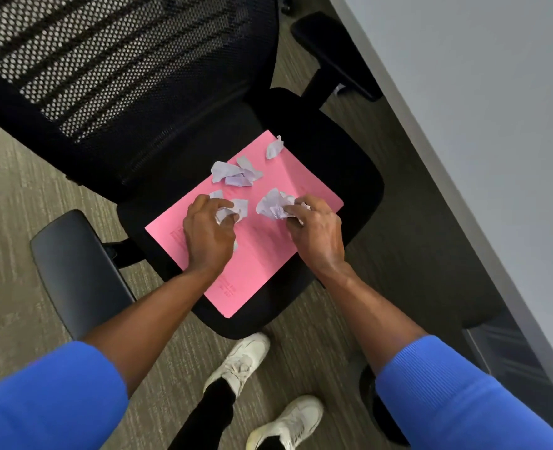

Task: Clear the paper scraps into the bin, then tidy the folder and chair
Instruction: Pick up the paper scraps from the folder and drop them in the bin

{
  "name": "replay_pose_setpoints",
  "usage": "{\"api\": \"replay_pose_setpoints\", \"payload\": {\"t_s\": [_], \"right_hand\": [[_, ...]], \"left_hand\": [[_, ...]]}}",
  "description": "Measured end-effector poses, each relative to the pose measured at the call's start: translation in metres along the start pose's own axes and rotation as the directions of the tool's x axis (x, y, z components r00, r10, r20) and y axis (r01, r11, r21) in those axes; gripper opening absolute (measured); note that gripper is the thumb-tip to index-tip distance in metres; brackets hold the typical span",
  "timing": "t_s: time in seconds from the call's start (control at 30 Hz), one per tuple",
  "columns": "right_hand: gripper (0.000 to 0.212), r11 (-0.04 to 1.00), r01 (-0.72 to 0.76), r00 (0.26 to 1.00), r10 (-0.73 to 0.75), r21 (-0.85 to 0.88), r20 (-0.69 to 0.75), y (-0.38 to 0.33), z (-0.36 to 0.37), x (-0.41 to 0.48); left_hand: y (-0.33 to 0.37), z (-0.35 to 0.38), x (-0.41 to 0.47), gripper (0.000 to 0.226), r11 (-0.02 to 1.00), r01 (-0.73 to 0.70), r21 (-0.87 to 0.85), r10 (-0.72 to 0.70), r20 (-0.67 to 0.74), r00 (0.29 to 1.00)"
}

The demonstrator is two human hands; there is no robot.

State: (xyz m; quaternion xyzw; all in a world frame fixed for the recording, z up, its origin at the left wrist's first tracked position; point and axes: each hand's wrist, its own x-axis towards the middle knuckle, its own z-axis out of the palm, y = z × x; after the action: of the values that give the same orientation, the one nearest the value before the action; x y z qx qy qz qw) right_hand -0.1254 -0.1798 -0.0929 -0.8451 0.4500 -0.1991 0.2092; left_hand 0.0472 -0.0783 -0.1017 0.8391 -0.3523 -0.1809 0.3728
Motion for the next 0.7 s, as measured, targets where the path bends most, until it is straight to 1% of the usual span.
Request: {"api": "replay_pose_setpoints", "payload": {"t_s": [0.13,0.33,0.47,0.7], "right_hand": [[0.021,0.999,-0.037,0.997,0.038,0.021,-0.069,0.003,-0.012,-0.014],[0.022,0.992,-0.122,0.988,0.123,0.018,-0.098,0.017,-0.024,-0.047],[0.021,0.982,-0.178,0.972,0.185,0.055,-0.144,0.03,-0.03,-0.079],[0.022,0.924,-0.357,0.909,0.378,0.136,-0.178,0.05,-0.044,-0.152]], "left_hand": [[0.01,0.001,-0.003,0.016,0.999,0.011,-0.042,-0.012,-0.018,1.0],[0.033,0.012,-0.019,0.017,0.996,-0.04,-0.079,0.04,0.002,0.999],[0.044,0.027,-0.038,0.016,0.993,-0.079,-0.09,0.083,0.039,0.996],[0.065,0.069,-0.093,0.015,0.988,-0.132,-0.082,0.144,0.158,0.977]]}}
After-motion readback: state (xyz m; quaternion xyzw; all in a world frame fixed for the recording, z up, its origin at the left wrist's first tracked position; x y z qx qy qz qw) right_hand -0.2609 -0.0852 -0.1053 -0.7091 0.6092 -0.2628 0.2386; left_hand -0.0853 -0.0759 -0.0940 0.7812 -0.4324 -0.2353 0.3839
